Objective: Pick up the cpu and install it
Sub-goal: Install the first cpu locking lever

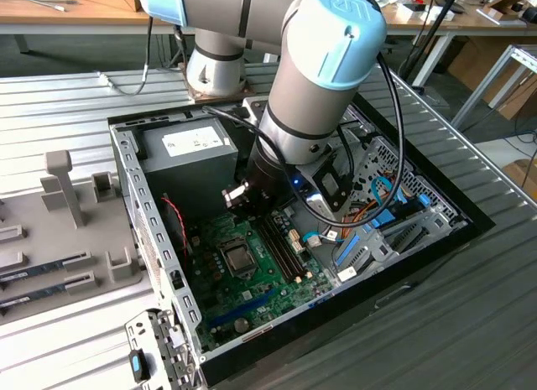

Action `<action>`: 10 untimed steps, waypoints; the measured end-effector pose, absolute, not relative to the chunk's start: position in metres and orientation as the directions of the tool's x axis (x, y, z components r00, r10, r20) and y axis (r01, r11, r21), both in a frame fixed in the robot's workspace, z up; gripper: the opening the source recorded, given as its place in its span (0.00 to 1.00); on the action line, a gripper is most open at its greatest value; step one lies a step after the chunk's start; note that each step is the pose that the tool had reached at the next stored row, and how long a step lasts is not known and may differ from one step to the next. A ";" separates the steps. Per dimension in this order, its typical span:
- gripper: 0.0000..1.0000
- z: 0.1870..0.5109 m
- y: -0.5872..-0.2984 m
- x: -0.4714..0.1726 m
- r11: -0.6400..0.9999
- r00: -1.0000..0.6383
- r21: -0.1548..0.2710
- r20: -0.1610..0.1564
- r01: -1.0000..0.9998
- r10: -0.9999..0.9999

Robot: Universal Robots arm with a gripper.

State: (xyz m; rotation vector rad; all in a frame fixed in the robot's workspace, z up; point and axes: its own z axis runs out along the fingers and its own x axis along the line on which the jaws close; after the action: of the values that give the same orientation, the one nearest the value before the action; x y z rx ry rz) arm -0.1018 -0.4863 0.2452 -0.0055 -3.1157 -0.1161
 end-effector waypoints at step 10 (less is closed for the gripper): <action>0.11 0.271 -0.486 -0.102 0.997 -1.000 0.074 0.024 0.004 0.003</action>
State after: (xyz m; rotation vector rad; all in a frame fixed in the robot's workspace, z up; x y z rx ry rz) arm -0.1018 -0.4864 0.2713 -0.0056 -3.1156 -0.1160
